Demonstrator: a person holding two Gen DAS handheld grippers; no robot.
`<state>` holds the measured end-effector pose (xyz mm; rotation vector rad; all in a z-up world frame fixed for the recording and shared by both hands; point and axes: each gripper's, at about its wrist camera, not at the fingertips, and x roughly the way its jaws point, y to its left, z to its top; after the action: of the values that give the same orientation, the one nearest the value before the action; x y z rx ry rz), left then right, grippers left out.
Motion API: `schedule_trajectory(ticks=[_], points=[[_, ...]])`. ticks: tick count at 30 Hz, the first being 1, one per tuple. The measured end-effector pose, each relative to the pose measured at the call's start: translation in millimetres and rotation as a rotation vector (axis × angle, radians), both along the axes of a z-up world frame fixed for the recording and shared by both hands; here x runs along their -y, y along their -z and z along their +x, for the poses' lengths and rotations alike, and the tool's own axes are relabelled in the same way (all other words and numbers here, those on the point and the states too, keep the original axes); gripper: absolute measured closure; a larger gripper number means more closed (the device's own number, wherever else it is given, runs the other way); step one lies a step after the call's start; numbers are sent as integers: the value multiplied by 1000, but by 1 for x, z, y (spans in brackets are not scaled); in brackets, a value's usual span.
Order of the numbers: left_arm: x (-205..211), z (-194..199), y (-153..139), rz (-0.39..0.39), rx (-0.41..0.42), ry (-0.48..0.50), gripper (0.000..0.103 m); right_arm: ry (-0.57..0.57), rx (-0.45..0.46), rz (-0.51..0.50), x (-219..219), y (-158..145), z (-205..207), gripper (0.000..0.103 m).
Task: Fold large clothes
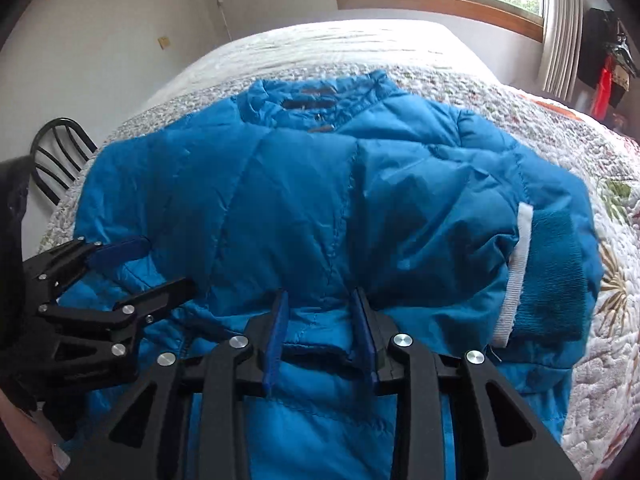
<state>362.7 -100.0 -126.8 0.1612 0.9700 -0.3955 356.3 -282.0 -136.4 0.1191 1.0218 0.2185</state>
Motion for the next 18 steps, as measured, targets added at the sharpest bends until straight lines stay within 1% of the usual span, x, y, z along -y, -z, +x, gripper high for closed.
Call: schedule_trajectory(ticks=[3, 5, 7, 8, 9, 11, 13, 15, 18], points=[[-7, 1, -4, -35, -31, -14, 29, 1, 7, 50, 9, -7, -4, 72], [-15, -7, -13, -53, -38, -36, 29, 10, 42, 75, 17, -23, -15, 70], [-27, -25, -27, -51, -7, -49, 29, -4, 116, 87, 24, -47, -34, 68], [-33, -37, -34, -48, 19, -49, 24, -11, 147, 91, 27, -58, -47, 62], [-39, -50, -40, -44, 45, -50, 22, -17, 179, 95, 31, -67, -61, 56], [-55, -75, -50, -30, 86, -61, 17, -23, 226, 104, 38, -77, -92, 52], [-71, -100, -56, -20, 107, -77, 16, -12, 252, 111, 45, -80, -122, 50], [-87, -127, -58, 5, 125, -98, 15, 3, 266, 103, 52, -77, -153, 46], [-111, -162, -54, 41, 120, -134, 14, 33, 262, 73, 57, -65, -197, 36]])
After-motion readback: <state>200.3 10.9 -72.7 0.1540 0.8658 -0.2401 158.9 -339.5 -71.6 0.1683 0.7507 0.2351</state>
